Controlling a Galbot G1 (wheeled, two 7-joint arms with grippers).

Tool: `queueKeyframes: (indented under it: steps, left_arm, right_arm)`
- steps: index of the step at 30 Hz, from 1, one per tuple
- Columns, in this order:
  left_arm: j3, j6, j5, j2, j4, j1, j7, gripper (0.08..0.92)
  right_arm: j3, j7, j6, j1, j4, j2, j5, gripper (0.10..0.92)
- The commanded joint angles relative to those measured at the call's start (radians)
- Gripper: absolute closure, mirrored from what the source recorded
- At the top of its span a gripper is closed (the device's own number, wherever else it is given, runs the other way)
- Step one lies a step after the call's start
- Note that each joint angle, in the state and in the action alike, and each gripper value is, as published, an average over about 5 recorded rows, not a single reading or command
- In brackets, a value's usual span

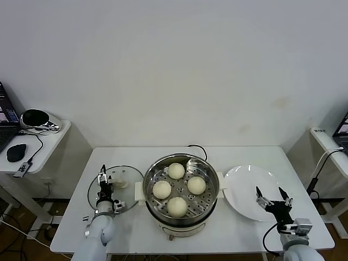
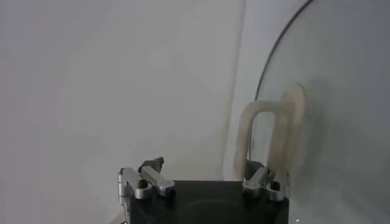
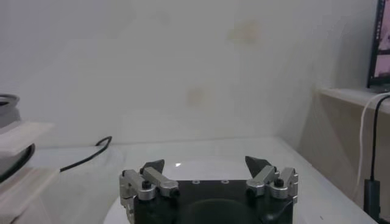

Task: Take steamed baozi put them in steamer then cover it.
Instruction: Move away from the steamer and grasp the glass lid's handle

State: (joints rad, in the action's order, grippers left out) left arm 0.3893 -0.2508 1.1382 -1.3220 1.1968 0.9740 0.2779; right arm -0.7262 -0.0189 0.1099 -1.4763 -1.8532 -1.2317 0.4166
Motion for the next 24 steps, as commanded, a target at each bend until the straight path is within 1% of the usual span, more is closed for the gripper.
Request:
queueKeyframes:
  steps: [1,5,13,21,24]
  left_arm:
    - [-0.001,0.003,-0.014,-0.003,-0.025,-0.007,0.009,0.202]
    - [-0.003,0.008,-0.01,-0.001,-0.023,0.002,0.004,0.301]
    - [-0.004,0.023,-0.012,0.001,-0.048,-0.002,0.021,0.535]
    - [0.006,0.024,-0.012,0.002,-0.038,-0.01,0.015,0.768]
    - [0.011,0.025,-0.008,0.003,-0.023,-0.001,0.013,0.833]
  right_arm:
    - [-0.003,0.0,-0.005,-0.009,-0.008,-0.007,-0.002,0.203]
    - [-0.005,-0.002,-0.011,-0.019,-0.008,-0.006,-0.003,0.203]
    - [0.0,-0.003,-0.01,-0.017,-0.006,-0.008,-0.008,0.203]
    - [0.0,-0.002,-0.006,-0.013,-0.022,-0.014,-0.011,0.203]
    - [0.0,-0.003,-0.008,-0.018,-0.026,-0.017,-0.012,0.203]
